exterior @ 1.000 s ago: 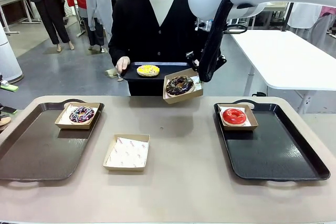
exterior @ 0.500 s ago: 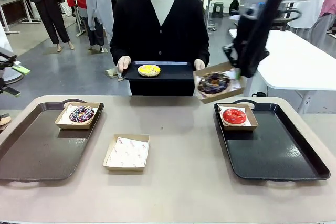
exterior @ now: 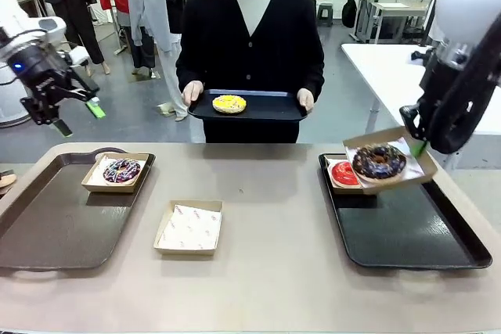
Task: Individually package the donuts and arrange them on the tray.
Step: Place the picked Paper togo box on the Handle tray while simultaneously picking up another Paper togo box from the table with the other hand.
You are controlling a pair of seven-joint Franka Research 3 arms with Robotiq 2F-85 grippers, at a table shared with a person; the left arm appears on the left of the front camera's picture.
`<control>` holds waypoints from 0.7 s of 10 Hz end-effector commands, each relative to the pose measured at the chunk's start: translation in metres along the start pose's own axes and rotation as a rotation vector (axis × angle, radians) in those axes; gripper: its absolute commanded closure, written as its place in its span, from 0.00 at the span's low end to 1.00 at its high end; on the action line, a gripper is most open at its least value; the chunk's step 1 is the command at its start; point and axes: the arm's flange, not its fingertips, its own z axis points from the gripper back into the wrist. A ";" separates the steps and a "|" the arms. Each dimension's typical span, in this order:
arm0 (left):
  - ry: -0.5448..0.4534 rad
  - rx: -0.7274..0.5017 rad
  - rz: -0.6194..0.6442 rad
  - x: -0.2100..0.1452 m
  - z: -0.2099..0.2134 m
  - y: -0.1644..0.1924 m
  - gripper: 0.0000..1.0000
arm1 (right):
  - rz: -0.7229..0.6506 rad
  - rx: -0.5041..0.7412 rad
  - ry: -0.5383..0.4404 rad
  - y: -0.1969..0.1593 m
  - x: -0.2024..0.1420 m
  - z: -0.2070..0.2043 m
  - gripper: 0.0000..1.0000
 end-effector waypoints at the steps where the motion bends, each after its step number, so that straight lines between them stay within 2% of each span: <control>1: -0.006 0.158 0.010 0.003 -0.017 -0.021 0.03 | 0.017 0.033 -0.005 -0.022 -0.013 -0.020 0.99; 3: -0.026 0.254 0.004 0.007 -0.047 -0.051 0.03 | -0.007 0.040 0.028 -0.035 -0.015 -0.044 0.99; 7: -0.078 0.381 -0.026 0.009 -0.110 -0.085 0.03 | -0.055 -0.045 0.145 -0.025 -0.015 -0.079 0.99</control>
